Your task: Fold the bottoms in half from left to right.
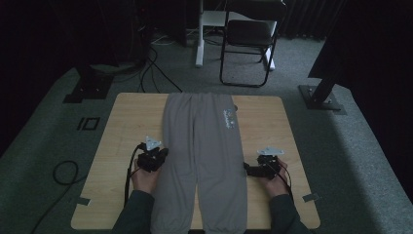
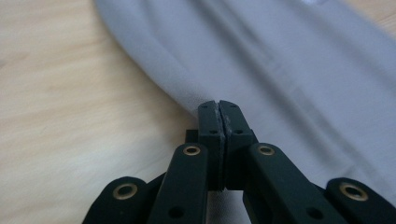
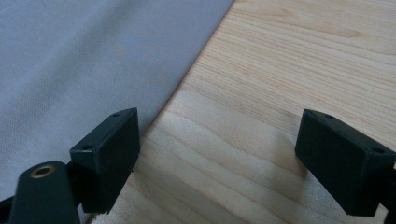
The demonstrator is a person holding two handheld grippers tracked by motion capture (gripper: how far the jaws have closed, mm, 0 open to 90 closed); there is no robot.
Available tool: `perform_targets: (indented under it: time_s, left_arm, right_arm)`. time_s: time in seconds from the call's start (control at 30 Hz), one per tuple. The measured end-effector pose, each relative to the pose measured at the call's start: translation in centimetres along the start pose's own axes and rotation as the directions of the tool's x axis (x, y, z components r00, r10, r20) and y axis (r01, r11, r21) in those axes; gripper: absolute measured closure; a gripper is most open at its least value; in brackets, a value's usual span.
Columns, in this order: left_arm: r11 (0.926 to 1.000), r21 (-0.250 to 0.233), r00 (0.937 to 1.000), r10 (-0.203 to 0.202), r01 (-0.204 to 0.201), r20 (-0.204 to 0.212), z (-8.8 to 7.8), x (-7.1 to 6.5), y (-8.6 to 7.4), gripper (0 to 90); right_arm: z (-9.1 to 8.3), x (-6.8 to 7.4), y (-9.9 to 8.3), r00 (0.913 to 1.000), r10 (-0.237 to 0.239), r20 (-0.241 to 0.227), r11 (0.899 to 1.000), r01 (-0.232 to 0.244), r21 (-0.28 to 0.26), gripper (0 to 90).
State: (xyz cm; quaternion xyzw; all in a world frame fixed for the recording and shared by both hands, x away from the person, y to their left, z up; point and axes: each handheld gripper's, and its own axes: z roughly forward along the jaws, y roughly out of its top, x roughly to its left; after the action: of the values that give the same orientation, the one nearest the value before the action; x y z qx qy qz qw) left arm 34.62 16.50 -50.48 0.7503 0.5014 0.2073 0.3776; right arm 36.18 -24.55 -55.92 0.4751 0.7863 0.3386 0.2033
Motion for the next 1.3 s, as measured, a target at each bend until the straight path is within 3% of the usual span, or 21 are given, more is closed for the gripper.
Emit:
perform_targets:
  time_s: [0.03, 0.1, 0.17, 0.2, 0.37, 0.4, 0.5, 0.57, 0.6, 0.63, 0.7, 0.77, 0.8, 0.83, 0.9, 0.97, 1.0, 1.1, 1.13, 1.2, 1.3]
  left_arm:
    - [1.0, 0.0, 1.0, 0.0, 0.0, 0.0, 0.0, 0.0, 0.0, 89.4]
    - [0.9995, -0.016, 0.999, 0.028, -0.027, 0.034, 0.0, -1.3, 1.2, 89.4]
    - [0.9995, -0.016, 0.999, 0.028, -0.027, 0.034, 0.0, -1.3, 1.2, 89.4]
    - [0.9974, -0.033, 0.9956, 0.066, -0.064, 0.066, 0.1, -2.9, 2.6, 89.4]
    - [0.9933, -0.052, 0.9893, 0.108, -0.103, 0.099, 0.5, -5.0, 4.3, 89.4]
    - [0.9905, -0.06, 0.9844, 0.13, -0.123, 0.119, 0.9, -6.2, 5.2, 89.4]
    - [0.9872, -0.071, 0.9796, 0.151, -0.142, 0.133, 1.1, -7.4, 6.0, 89.5]
    - [0.9813, -0.09, 0.9702, 0.183, -0.17, 0.16, 1.5, -9.2, 7.4, 89.4]
    - [0.9813, -0.09, 0.9702, 0.183, -0.17, 0.16, 1.5, -9.2, 7.4, 89.5]
    - [0.9775, -0.105, 0.9629, 0.2, -0.183, 0.182, 1.9, -10.5, 8.4, 89.5]
    - [0.9738, -0.121, 0.9547, 0.214, -0.192, 0.207, 2.2, -12.0, 9.3, 89.5]
    - [0.9738, -0.121, 0.9547, 0.214, -0.192, 0.207, 2.2, -12.0, 9.3, 89.5]
    - [0.9698, -0.131, 0.9398, 0.233, -0.206, 0.25, 2.9, -13.8, 10.0, 89.5]
    - [0.9684, -0.13, 0.9334, 0.241, -0.213, 0.266, 3.3, -14.6, 10.0, 89.5]
    - [0.9668, -0.117, 0.9235, 0.252, -0.227, 0.289, 4.4, -15.8, 9.9, 89.5]
    - [0.9727, -0.092, 0.9178, 0.231, -0.213, 0.323, 5.6, -16.8, 9.5, 89.5]
    - [0.9738, -0.082, 0.9152, 0.228, -0.212, 0.333, 6.1, -17.1, 9.3, 89.5]
    - [0.966, -0.05, 0.9041, 0.255, -0.254, 0.343, 7.7, -17.9, 8.6, 89.2]
    - [0.9685, -0.051, 0.9029, 0.246, -0.244, 0.353, 7.8, -17.7, 8.5, 87.5]
    - [0.9765, -0.06, 0.8941, 0.214, -0.207, 0.394, 7.5, -16.9, 8.4, 76.5]
    - [0.9769, -0.077, 0.907, 0.214, -0.2, 0.363, 6.2, -15.2, 8.1, 68.7]
  right_arm:
    - [0.0, 0.0, 0.0, 1.0, 0.0, 0.0, 1.0, 0.0, 0.0, 13.8]
    - [0.0, 0.0, 0.0, 1.0, -0.005, -0.005, 1.0, 0.005, 0.0, 13.8]
    - [0.0, 0.0, 0.0, 1.0, -0.005, -0.005, 1.0, 0.005, 0.0, 13.8]
    - [0.0, 0.0, 0.0, 1.0, -0.005, -0.005, 1.0, 0.005, 0.0, 13.8]
    - [0.0, 0.0, 0.0, 1.0, -0.005, -0.005, 1.0, 0.005, 0.0, 13.8]
    - [0.0, 0.0, 0.0, 1.0, -0.005, -0.005, 1.0, 0.005, 0.0, 13.9]
    - [0.0, 0.0, 0.0, 1.0, -0.006, -0.005, 1.0, 0.006, -0.001, 13.9]
    - [0.0, 0.0, 0.0, 1.0, -0.005, -0.005, 1.0, 0.005, 0.0, 13.9]
    - [0.0, 0.0, 0.0, 1.0, -0.007, -0.004, 1.0, 0.007, -0.001, 13.9]
    - [0.0, 0.0, 0.0, 1.0, -0.006, -0.005, 1.0, 0.006, 0.0, 13.9]
    - [0.0, 0.0, 0.0, 1.0, -0.005, -0.005, 1.0, 0.005, -0.001, 13.9]
    - [0.0, 0.0, 0.0, 1.0, -0.005, -0.005, 1.0, 0.005, 0.0, 13.9]
    - [0.0, 0.0, 0.0, 1.0, -0.005, -0.005, 1.0, 0.005, 0.0, 13.9]
    - [0.0, 0.0, 0.0, 1.0, -0.005, -0.004, 1.0, 0.005, 0.0, 14.0]
    - [0.0, 0.0, 0.0, 1.0, -0.004, -0.004, 1.0, 0.004, 0.0, 14.1]
    - [0.0, 0.0, 0.0, 1.0, -0.003, -0.004, 1.0, 0.003, 0.0, 14.1]
    - [0.0, 0.0, 0.0, 1.0, -0.004, -0.004, 1.0, 0.004, 0.0, 14.1]
    - [0.0, 0.0, 0.0, 1.0, -0.004, -0.004, 1.0, 0.004, -0.002, 14.9]
    - [0.0, 0.0, 0.0, 1.0, 0.003, 0.0, 1.0, -0.002, -0.004, 15.8]
    - [-0.1, 0.0, 0.0, 1.0, 0.004, 0.004, 1.0, -0.004, -0.007, 17.6]
    - [-0.3, -0.1, 0.1, 0.9997, 0.016, 0.018, 1.0, -0.016, 0.007, 25.7]
